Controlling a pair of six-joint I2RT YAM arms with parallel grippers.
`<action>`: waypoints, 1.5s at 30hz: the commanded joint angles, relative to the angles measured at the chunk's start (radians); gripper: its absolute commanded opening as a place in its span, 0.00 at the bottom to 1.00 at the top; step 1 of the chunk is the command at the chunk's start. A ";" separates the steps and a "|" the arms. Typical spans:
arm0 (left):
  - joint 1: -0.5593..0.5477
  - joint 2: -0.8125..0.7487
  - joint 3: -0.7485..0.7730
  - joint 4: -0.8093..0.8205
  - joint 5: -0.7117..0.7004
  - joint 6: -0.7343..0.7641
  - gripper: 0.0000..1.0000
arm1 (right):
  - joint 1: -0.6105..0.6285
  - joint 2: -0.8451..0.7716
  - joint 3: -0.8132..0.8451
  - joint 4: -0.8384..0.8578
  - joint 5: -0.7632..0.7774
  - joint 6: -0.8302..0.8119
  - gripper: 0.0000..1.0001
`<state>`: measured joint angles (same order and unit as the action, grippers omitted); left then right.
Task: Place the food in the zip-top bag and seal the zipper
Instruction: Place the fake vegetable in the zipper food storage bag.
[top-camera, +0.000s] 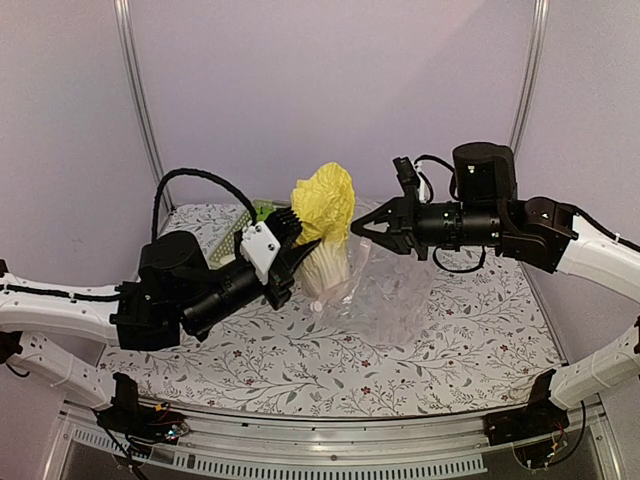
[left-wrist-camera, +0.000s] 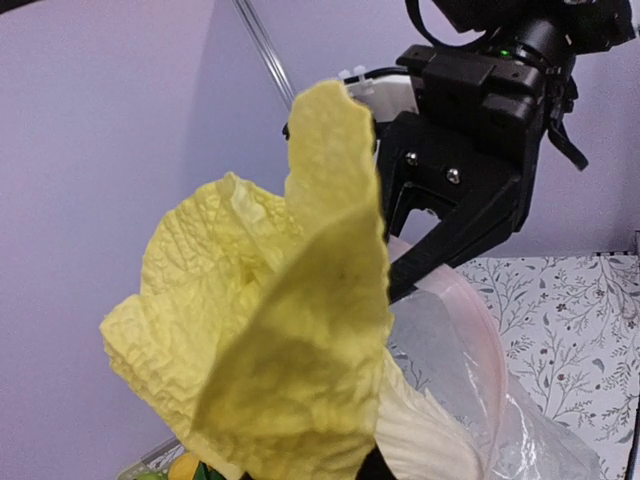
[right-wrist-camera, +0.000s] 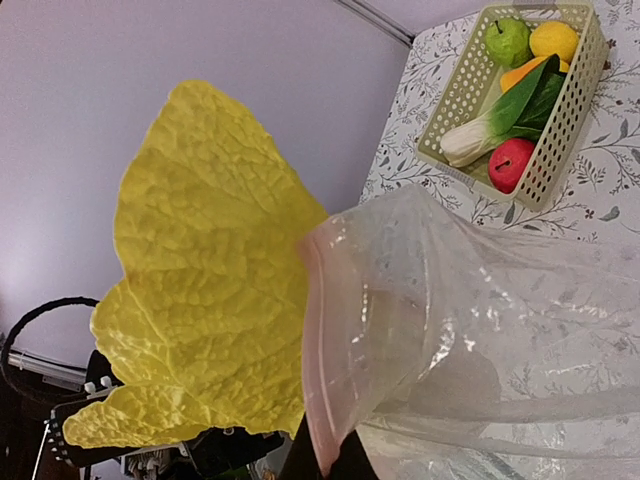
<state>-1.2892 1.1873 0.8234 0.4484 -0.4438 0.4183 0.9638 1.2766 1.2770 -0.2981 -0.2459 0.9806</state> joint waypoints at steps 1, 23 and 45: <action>-0.009 0.051 0.046 -0.014 0.095 -0.118 0.00 | 0.002 -0.003 -0.015 0.038 0.025 0.005 0.00; -0.009 0.101 0.019 0.282 -0.006 -0.535 0.00 | 0.001 -0.058 -0.177 0.173 0.212 0.112 0.00; -0.018 0.204 0.069 0.136 -0.102 -0.499 0.00 | 0.001 -0.080 -0.237 0.340 0.241 0.226 0.00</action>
<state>-1.2888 1.3510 0.8536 0.6292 -0.5117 -0.0765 0.9638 1.2236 1.0462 -0.0433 -0.0196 1.1732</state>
